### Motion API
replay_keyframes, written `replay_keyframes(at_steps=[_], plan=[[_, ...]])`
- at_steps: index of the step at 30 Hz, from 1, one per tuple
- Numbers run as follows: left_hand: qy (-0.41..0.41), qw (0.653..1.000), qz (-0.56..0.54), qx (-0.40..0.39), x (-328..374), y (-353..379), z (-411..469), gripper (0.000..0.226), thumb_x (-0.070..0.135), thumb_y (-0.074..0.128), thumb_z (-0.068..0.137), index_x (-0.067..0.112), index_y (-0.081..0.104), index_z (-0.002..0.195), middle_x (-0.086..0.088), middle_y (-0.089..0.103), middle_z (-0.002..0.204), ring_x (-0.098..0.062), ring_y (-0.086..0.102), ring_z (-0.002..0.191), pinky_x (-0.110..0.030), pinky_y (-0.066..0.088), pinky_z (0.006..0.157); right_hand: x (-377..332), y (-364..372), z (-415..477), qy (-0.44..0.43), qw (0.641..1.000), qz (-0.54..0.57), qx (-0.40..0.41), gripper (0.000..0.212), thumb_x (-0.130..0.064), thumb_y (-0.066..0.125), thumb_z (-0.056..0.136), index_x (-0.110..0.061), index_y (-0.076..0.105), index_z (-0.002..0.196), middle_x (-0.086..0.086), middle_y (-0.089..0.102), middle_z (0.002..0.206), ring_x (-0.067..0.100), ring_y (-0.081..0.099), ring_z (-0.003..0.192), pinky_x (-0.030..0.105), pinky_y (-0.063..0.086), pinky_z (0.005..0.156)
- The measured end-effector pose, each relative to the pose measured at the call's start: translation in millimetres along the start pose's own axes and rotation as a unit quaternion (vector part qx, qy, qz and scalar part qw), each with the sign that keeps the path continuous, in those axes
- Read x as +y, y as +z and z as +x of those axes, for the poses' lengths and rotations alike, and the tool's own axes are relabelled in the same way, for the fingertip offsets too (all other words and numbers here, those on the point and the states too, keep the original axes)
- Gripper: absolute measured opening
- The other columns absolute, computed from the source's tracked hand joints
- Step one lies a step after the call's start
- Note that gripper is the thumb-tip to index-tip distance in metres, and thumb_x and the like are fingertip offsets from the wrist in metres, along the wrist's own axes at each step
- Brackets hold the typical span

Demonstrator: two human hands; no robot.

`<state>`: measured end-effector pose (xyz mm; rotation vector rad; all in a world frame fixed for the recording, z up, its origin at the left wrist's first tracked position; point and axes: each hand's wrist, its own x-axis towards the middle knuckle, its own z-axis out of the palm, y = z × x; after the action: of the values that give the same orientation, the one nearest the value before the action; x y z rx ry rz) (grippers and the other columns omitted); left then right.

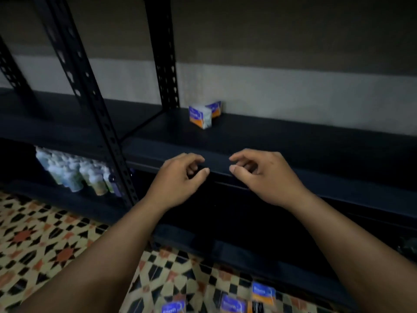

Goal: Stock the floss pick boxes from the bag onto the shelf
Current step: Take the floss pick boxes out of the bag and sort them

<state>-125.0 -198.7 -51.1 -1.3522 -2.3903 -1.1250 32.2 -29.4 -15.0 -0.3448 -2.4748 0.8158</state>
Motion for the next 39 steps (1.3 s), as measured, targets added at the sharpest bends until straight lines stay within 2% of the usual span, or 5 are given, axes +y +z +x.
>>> replay_keyframes(at_steps=[8, 17, 24, 32, 39], plan=[[-0.071, 0.966, 0.245, -0.051, -38.6, -1.8, 78.4, 0.042, 0.059, 0.050, 0.090, 0.030, 0.063, 0.118, -0.001, 0.060, 0.115, -0.026, 0.056, 0.110, -0.036, 0.047, 0.077, 47.8, 36.6, 83.2, 0.034, 0.989, -0.116, -0.082, 0.033, -0.052, 0.062, 0.084, -0.033, 0.068, 0.110, -0.007, 0.061, 0.121, 0.016, 0.053, 0.118, 0.035, 0.041, 0.105], [-0.078, 0.978, 0.164, -0.098, -81.1, 27.2, 160.4, 0.095, 0.060, 0.058, 0.086, 0.043, -0.007, 0.153, -0.001, 0.014, 0.160, -0.032, 0.025, 0.143, -0.053, 0.031, 0.112, 86.8, 63.2, 180.2, 0.055, 0.988, -0.143, -0.031, 0.055, -0.040, 0.058, 0.090, -0.029, 0.044, 0.142, 0.004, 0.044, 0.143, 0.023, 0.041, 0.135, 0.040, 0.033, 0.113], [0.016, 0.988, 0.139, -0.068, -111.1, 41.4, 198.4, 0.084, 0.032, 0.060, 0.086, 0.048, 0.012, 0.153, 0.005, -0.021, 0.163, -0.030, 0.007, 0.150, -0.056, 0.032, 0.114, 111.8, 75.9, 253.4, 0.043, 0.990, -0.133, -0.007, 0.084, -0.022, 0.055, 0.090, -0.048, 0.002, 0.151, 0.004, 0.009, 0.161, 0.027, 0.018, 0.146, 0.041, 0.029, 0.113], [0.099, 0.987, 0.122, 0.019, -111.7, 42.4, 203.6, 0.060, 0.037, 0.058, 0.074, 0.024, 0.048, 0.131, 0.003, 0.052, 0.134, -0.026, 0.039, 0.130, -0.051, 0.044, 0.099, 127.7, 91.1, 288.9, -0.034, 0.987, -0.155, -0.006, 0.066, -0.032, 0.057, 0.091, -0.036, 0.026, 0.149, 0.005, 0.019, 0.161, 0.029, 0.029, 0.143, 0.038, 0.029, 0.115], [0.070, 0.995, 0.067, -0.003, -108.4, 38.6, 193.7, 0.060, 0.043, 0.056, 0.075, 0.020, 0.050, 0.130, -0.004, 0.053, 0.119, -0.028, 0.057, 0.107, -0.040, 0.049, 0.090, 115.7, 83.4, 265.1, -0.038, 0.996, -0.074, 0.034, 0.042, -0.022, 0.060, 0.088, -0.024, 0.043, 0.127, 0.007, 0.055, 0.121, 0.019, 0.053, 0.094, 0.025, 0.038, 0.079]])
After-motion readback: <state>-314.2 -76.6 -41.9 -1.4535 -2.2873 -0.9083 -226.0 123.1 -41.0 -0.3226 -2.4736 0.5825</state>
